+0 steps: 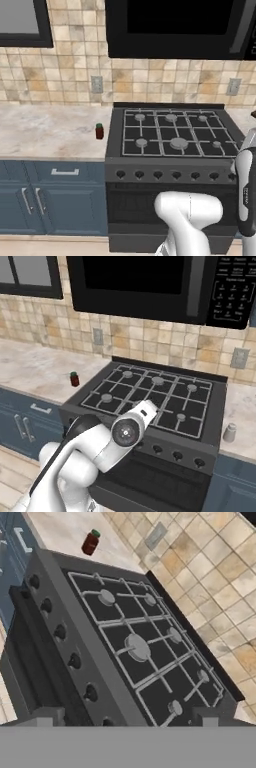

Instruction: Collect the paprika, ketchup, and shaker from the cabinet and place them next to the stove.

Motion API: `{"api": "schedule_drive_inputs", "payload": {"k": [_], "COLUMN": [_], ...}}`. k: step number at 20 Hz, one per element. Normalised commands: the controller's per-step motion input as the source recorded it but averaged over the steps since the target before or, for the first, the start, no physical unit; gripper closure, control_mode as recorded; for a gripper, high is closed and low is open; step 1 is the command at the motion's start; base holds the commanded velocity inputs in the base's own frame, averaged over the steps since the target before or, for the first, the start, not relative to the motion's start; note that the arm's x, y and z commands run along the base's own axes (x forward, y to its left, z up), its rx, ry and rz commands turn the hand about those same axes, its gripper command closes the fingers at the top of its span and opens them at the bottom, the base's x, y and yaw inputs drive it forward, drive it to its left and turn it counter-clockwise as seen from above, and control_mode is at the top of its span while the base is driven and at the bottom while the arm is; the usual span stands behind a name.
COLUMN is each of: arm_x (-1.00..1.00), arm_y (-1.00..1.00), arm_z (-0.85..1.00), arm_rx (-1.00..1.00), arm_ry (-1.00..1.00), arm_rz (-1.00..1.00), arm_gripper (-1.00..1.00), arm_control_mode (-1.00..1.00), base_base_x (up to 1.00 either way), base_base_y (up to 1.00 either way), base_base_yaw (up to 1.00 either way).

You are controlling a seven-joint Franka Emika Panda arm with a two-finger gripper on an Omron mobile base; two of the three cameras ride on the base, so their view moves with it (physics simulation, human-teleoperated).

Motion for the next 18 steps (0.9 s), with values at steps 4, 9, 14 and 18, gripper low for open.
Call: {"api": "schedule_drive_inputs", "payload": {"k": [4, 9, 14, 18], "arm_x": [0.00, 0.00, 0.00, 0.00], "arm_y": [0.00, 0.00, 0.00, 0.00], "arm_z": [0.00, 0.00, 0.00, 0.00], "arm_rx": [0.00, 0.00, 0.00, 0.00], "arm_ry": [0.00, 0.00, 0.00, 0.00], "arm_rz": [0.00, 0.00, 0.00, 0.00], "arm_gripper": [-1.00, -1.00, -1.00, -1.00], "arm_control_mode": [1.00, 1.00, 1.00, 1.00], "base_base_x": [-0.50, -0.29, -0.08, 0.00], "base_base_y": [1.00, 1.00, 1.00, 1.00], "base_base_yaw": [0.23, 0.31, 0.34, 0.35]}}
